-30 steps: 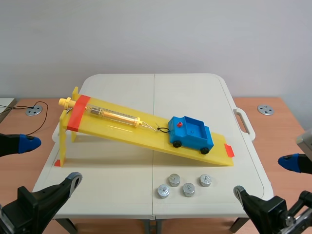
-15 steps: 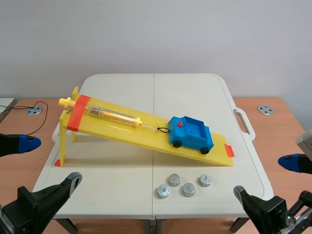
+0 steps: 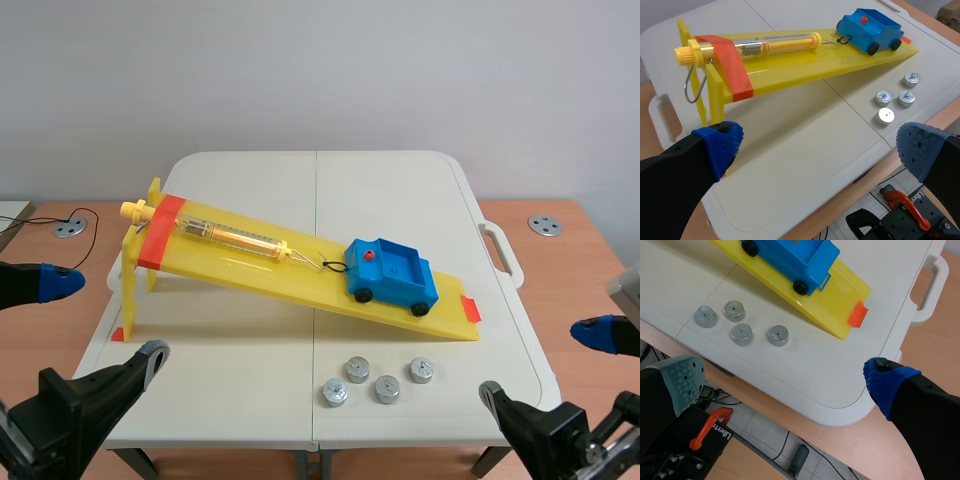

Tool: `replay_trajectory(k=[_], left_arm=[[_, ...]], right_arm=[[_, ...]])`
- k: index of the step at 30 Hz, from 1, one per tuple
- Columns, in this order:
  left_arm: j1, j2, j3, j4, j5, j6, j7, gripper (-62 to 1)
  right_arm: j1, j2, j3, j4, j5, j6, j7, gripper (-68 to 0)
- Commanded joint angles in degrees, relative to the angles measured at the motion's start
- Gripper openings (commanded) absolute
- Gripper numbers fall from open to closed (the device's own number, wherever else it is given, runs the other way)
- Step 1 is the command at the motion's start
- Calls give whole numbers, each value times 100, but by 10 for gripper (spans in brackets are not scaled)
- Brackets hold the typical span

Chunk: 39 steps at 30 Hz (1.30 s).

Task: Place the four metal weights on the blue cart on the ramp.

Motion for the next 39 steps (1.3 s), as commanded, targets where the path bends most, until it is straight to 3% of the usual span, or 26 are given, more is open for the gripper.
replay_trajectory(k=[1, 11, 19, 24, 26, 34, 39], left_arm=[[-33, -81, -103, 415, -422, -101, -608, 14], [-107, -48, -103, 417, -426, -120, 90, 14], [-111, -31, -103, 417, -424, -120, 232, -348], [-109, 79, -103, 417, -424, -120, 361, -510], [-109, 127, -103, 417, -422, -120, 450, -552], [-111, 146, -103, 417, -422, -118, 675, -558], [-109, 256, -103, 417, -424, -122, 678, -558]], right_arm=[[129, 267, 240, 485, 234, -59, 649, -15], [131, 267, 240, 485, 234, -57, 662, -14], [131, 267, 238, 485, 232, -35, 573, -15], [289, 262, 225, 485, 9, 372, 343, -15], [424, 240, 179, 485, -7, 415, 210, -15], [1038, 42, -210, 481, -4, 457, -168, -17], [1408, -136, -566, 474, -9, 459, -625, -64]])
